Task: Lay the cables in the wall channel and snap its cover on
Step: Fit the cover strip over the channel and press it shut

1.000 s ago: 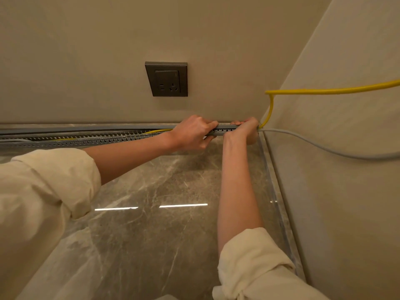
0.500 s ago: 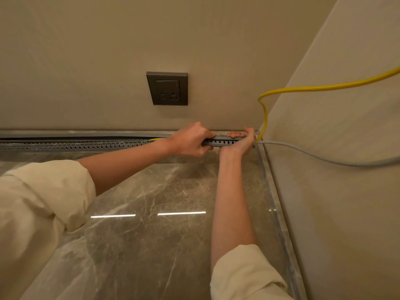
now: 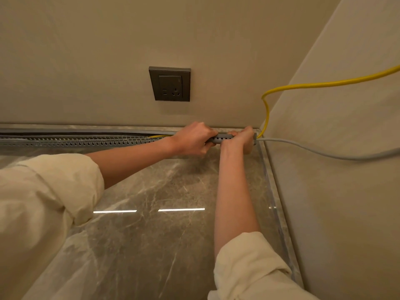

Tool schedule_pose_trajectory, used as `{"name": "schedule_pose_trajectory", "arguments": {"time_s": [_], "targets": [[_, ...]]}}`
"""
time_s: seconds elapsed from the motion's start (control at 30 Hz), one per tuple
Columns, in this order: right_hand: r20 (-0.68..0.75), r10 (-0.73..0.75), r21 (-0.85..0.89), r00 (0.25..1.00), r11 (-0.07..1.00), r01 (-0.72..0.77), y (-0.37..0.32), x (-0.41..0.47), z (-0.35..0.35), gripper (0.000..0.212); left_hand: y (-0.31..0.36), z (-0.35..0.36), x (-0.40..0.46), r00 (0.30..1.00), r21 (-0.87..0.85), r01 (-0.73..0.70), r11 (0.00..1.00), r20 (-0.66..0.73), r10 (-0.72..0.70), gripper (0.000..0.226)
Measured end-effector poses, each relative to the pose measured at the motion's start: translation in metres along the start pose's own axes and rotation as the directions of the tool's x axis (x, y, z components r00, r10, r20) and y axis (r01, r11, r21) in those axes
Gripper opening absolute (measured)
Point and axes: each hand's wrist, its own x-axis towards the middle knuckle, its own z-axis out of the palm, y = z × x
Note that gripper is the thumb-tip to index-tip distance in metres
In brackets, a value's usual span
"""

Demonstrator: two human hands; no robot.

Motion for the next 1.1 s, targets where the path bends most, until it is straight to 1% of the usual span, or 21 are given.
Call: {"name": "schedule_pose_trajectory", "arguments": {"time_s": [0.13, 0.2, 0.27, 0.33, 0.43, 0.47, 0.57, 0.63, 0.77, 0.87, 0.93, 0.97, 1.03, 1.1], "targets": [[0.141, 0.000, 0.062, 0.990, 0.998, -0.009, 0.001, 0.003, -0.010, 0.028, -0.005, 0.003, -0.003, 1.000, -0.007, -0.006, 1.000, 0.001, 0.006, 0.005], [0.224, 0.015, 0.052, 0.974, 0.998, -0.027, 0.004, 0.004, -0.017, 0.025, -0.006, 0.006, -0.005, 1.000, -0.013, 0.001, 1.000, -0.018, -0.001, 0.004], [0.279, 0.048, 0.021, 0.959, 0.998, -0.056, 0.011, 0.001, -0.023, 0.020, -0.005, 0.010, -0.006, 0.999, -0.023, 0.029, 0.999, -0.034, -0.030, 0.008], [0.287, 0.087, -0.012, 0.954, 0.996, -0.087, 0.014, 0.000, -0.026, 0.020, -0.004, 0.015, -0.006, 0.996, -0.047, 0.068, 0.997, -0.052, -0.070, 0.019], [0.285, 0.141, -0.030, 0.948, 0.990, -0.138, 0.011, 0.005, -0.028, 0.037, -0.003, 0.019, -0.009, 0.991, -0.092, 0.118, 0.989, -0.052, -0.123, 0.029], [0.285, 0.156, -0.012, 0.946, 0.987, -0.159, 0.010, 0.008, -0.030, 0.040, -0.005, 0.020, -0.012, 0.990, -0.102, 0.125, 0.987, -0.045, -0.130, 0.029], [0.321, 0.180, 0.085, 0.930, 0.972, -0.218, 0.005, 0.017, -0.040, 0.041, -0.019, 0.017, -0.031, 0.986, -0.127, 0.167, 0.978, -0.011, -0.169, 0.031], [0.350, 0.185, 0.099, 0.919, 0.968, -0.232, 0.003, 0.022, -0.043, 0.040, -0.034, 0.014, -0.052, 0.975, -0.129, 0.222, 0.967, 0.013, -0.222, 0.033], [0.357, 0.150, 0.062, 0.922, 0.981, -0.184, -0.001, 0.030, -0.046, 0.038, -0.063, 0.005, -0.093, 0.956, -0.092, 0.293, 0.952, 0.041, -0.290, 0.034], [0.358, 0.149, 0.084, 0.922, 0.978, -0.191, -0.002, 0.031, -0.047, 0.040, -0.082, -0.006, -0.113, 0.943, -0.047, 0.332, 0.942, 0.054, -0.329, 0.040], [0.356, 0.140, 0.058, 0.924, 0.983, -0.172, -0.004, 0.027, -0.044, 0.040, -0.090, -0.012, -0.120, 0.935, -0.021, 0.352, 0.936, 0.056, -0.351, 0.042], [0.342, 0.136, 0.025, 0.930, 0.988, -0.153, -0.004, 0.026, -0.041, 0.040, -0.092, -0.014, -0.122, 0.933, -0.009, 0.355, 0.935, 0.059, -0.354, 0.043], [0.322, 0.104, -0.096, 0.941, 0.992, -0.077, -0.007, 0.021, -0.037, 0.039, -0.094, -0.016, -0.124, 0.935, 0.008, 0.348, 0.938, 0.066, -0.348, 0.043], [0.334, 0.068, -0.166, 0.940, 0.986, -0.013, -0.010, 0.021, -0.039, 0.034, -0.095, -0.015, -0.123, 0.938, 0.003, 0.344, 0.939, 0.037, -0.344, 0.040]]}}
